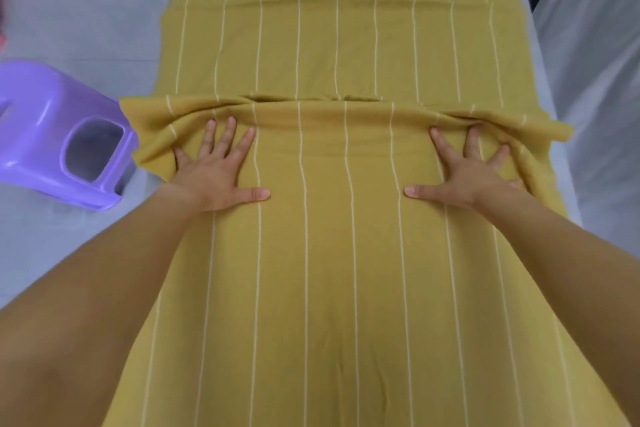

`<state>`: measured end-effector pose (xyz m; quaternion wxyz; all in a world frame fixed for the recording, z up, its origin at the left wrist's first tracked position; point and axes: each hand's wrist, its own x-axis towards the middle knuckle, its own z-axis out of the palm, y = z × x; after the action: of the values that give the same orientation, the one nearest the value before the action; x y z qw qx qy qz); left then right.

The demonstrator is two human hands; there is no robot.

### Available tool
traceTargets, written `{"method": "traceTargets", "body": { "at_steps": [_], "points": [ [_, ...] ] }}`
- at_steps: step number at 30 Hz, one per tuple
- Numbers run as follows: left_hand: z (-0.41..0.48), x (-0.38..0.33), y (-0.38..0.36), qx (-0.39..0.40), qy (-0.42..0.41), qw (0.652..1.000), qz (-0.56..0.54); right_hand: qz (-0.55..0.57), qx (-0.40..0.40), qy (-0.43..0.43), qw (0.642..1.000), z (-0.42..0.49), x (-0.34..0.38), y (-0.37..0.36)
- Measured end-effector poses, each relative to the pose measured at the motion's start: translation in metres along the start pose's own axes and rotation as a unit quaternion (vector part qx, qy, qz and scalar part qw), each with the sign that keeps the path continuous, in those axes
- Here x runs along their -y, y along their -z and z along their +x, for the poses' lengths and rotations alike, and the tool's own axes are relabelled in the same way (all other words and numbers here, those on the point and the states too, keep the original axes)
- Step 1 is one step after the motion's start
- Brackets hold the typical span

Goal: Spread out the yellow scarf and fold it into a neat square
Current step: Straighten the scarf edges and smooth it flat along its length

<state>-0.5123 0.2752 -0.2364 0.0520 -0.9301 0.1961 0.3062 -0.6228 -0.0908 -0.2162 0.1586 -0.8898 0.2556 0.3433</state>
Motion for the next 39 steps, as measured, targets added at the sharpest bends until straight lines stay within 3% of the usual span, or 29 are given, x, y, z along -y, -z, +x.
{"method": "traceTargets", "body": {
  "at_steps": [6, 11, 13, 18, 23, 39],
  "points": [
    [-0.06, 0.069, -0.04, -0.053, 0.082, 0.995, 0.005, -0.099, -0.068, 0.054, 0.991, -0.021, -0.059, -0.03],
    [-0.098, 0.083, -0.053, -0.118, 0.106, 0.987, -0.002, -0.132, -0.118, 0.004, 0.984, -0.064, -0.149, -0.037],
    [-0.105, 0.058, -0.055, -0.097, 0.095, 0.99, -0.024, -0.138, -0.132, -0.025, 0.981, -0.077, -0.162, -0.036],
    [-0.13, -0.023, -0.07, -0.004, 0.023, 0.999, -0.029, -0.105, -0.043, 0.013, 0.994, -0.104, -0.113, -0.061],
    [-0.157, -0.044, -0.089, 0.08, 0.049, 0.995, -0.045, -0.052, 0.053, 0.013, 0.997, -0.124, -0.076, -0.099],
    [-0.069, -0.023, -0.03, 0.092, 0.046, 0.994, -0.048, -0.043, 0.025, 0.02, 0.999, -0.033, -0.04, -0.013]
  ]
}}
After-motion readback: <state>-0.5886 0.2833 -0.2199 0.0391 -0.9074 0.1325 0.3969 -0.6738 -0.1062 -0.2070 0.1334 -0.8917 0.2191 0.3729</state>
